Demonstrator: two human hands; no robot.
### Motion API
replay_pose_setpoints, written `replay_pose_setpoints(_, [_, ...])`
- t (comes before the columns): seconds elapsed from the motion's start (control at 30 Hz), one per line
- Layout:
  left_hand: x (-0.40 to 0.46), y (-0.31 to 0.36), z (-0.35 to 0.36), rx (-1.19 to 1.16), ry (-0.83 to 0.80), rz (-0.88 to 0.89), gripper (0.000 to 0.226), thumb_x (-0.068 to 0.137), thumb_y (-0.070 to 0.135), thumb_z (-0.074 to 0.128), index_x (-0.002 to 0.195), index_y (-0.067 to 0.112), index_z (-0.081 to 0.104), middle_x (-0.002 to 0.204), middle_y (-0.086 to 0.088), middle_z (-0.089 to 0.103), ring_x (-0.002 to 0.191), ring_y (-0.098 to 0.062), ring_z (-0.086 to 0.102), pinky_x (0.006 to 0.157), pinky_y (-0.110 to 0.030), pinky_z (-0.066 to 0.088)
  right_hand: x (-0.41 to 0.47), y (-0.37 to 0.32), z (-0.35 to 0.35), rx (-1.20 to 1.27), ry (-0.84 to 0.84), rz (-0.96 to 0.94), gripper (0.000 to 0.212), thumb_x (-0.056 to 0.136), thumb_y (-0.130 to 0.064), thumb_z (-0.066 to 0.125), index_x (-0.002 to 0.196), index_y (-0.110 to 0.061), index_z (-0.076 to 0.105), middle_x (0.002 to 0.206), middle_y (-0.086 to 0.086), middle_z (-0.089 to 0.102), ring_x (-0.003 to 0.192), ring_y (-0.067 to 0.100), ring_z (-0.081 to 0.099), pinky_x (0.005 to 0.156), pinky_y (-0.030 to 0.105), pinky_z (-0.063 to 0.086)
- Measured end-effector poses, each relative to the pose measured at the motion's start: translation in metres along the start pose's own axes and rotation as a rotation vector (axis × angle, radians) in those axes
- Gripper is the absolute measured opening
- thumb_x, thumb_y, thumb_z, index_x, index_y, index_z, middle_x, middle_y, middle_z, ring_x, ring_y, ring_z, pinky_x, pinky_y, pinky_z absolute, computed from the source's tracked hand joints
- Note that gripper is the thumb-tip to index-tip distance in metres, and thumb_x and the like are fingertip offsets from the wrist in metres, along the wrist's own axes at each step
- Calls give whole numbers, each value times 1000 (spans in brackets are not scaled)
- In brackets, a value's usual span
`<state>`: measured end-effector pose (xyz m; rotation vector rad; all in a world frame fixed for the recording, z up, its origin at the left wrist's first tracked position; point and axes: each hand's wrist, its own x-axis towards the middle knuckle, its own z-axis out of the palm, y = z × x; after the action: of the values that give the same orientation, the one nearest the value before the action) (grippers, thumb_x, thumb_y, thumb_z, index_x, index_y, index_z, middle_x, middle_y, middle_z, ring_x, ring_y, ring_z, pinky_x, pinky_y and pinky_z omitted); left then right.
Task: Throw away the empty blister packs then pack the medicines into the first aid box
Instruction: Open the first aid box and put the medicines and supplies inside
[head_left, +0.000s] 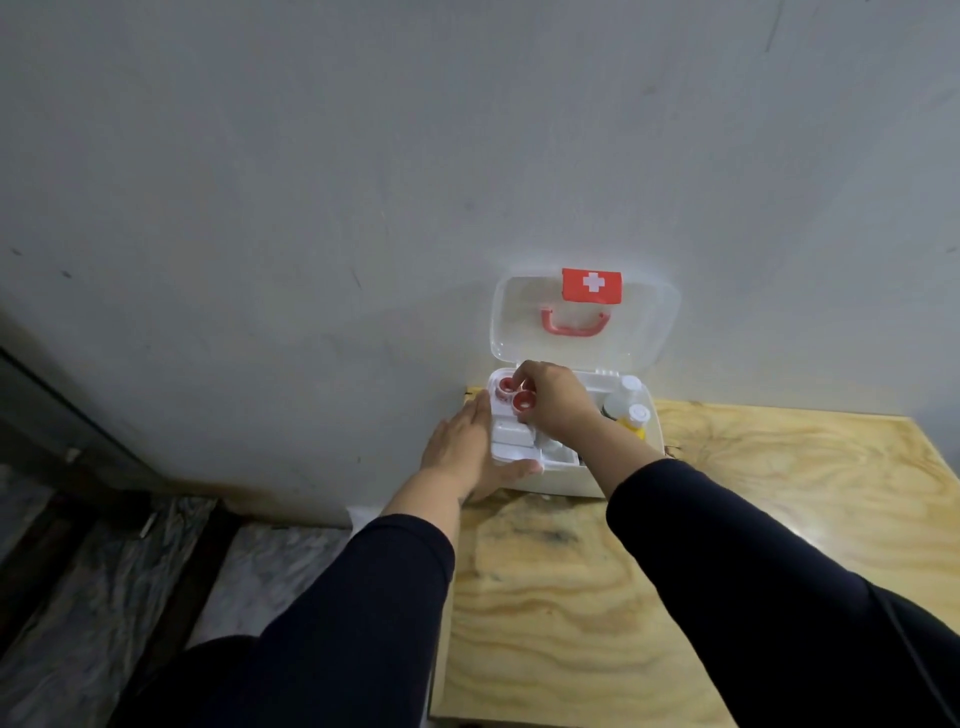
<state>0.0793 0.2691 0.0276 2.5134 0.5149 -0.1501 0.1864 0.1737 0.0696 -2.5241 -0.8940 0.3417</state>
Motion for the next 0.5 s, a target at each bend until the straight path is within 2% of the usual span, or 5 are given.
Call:
replay_pose_setpoints(0.17, [0,1,-3,25,4,-1,116,56,86,53,149,32,10,152,1,34,135,-27,40,111,-48,34,-2,1,-4,54,-20,-3,40,75,-3,71,112,-13,60,105,7,61,76,13,55,72,24,41])
replay_pose_setpoints(0.27, [0,4,-11,36,24,22,101,65,80,55,145,27,23,144,0,42,131,-27,44,107,-46,38,-6,4,-16,129,53,22,41,76,-9,75,114,-14,60,111,8,63,97,21,59,84,29,49])
replay_pose_setpoints(0.33, [3,8,-21,20,37,9,96,76,77,49,150,23,19,155,-1,31,141,-28,33,114,-46,31,-11,10,-27,146,118,46,36,78,-11,73,113,-13,61,113,8,64,103,23,59,88,30,48])
replay_pose_setpoints(0.4, [7,17,-36,7,62,-61,93,86,71,37,154,17,4,163,-2,7,150,-24,13,120,-43,17,-17,17,-40,123,184,81,31,81,-14,70,111,-13,62,115,8,63,106,23,58,87,28,45])
replay_pose_setpoints(0.5, [13,33,-61,3,179,-63,78,97,56,31,154,17,-4,164,-1,-1,150,-22,6,119,-40,14,-26,29,-58,71,310,168,27,85,-20,67,110,-12,60,119,9,56,109,25,54,87,32,45])
